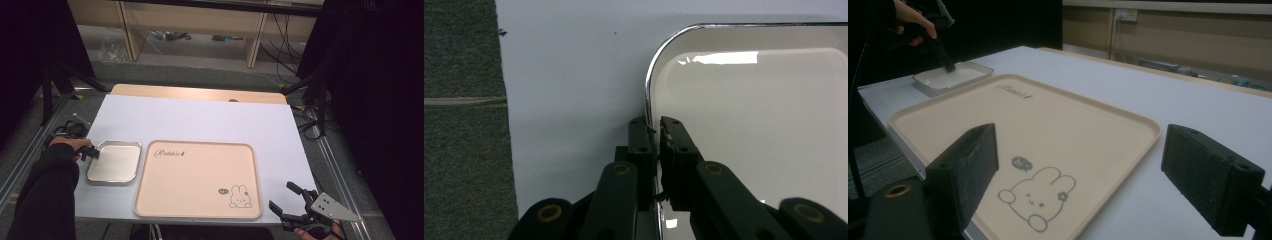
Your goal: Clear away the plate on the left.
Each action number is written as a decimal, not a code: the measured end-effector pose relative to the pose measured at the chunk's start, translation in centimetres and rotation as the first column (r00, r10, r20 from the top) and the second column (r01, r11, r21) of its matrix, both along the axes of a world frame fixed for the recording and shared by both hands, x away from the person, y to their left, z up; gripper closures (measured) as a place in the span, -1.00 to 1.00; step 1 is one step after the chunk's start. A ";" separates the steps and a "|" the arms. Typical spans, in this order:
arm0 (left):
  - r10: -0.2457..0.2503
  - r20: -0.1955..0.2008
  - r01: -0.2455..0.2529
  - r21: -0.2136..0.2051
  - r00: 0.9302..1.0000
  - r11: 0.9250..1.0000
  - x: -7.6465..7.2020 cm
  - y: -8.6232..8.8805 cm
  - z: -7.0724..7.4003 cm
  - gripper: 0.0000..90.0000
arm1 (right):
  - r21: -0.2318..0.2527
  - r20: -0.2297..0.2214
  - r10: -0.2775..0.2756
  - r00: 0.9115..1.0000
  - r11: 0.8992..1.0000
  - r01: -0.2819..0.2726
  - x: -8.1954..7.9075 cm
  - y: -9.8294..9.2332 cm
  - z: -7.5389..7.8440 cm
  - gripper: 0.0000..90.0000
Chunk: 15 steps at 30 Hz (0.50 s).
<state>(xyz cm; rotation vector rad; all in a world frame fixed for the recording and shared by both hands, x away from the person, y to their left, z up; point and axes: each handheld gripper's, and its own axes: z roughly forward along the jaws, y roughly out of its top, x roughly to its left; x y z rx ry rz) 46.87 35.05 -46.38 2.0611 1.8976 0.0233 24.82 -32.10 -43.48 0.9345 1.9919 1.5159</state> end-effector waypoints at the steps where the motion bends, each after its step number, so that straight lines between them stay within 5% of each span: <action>1: 0.003 -0.002 -0.003 -0.001 1.000 1.000 0.0 0.0 0.0 0.86 | 0.020 0.016 0.003 1.000 1.000 -0.003 0.1 0.0 -0.1 -0.65; 4: 0.004 -0.019 -0.004 -0.006 1.000 1.000 0.2 0.1 0.0 0.87 | 0.021 0.009 0.006 1.000 1.000 -0.006 0.1 0.0 -0.1 -0.65; 8: 0.039 0.001 -0.038 -0.065 0.999 0.997 0.2 0.2 -0.2 0.92 | 0.011 0.022 -0.007 1.000 1.000 0.007 0.2 0.0 -0.1 -0.65; 9: 0.032 0.000 -0.032 -0.077 0.999 0.997 0.1 0.4 -0.3 0.92 | 0.028 -0.013 -0.003 1.000 1.000 0.003 0.0 0.1 -0.1 -0.65; 11: 0.068 0.028 -0.064 -0.128 0.997 0.990 -0.1 0.6 -0.4 0.95 | 0.038 -0.013 0.006 1.000 0.999 -0.005 0.1 0.1 -0.2 -0.65; 15: 0.107 0.063 -0.095 -0.165 0.992 0.982 -0.6 1.2 -0.7 0.96 | 0.025 -0.018 0.004 1.000 1.000 -0.004 0.0 0.0 -0.1 -0.65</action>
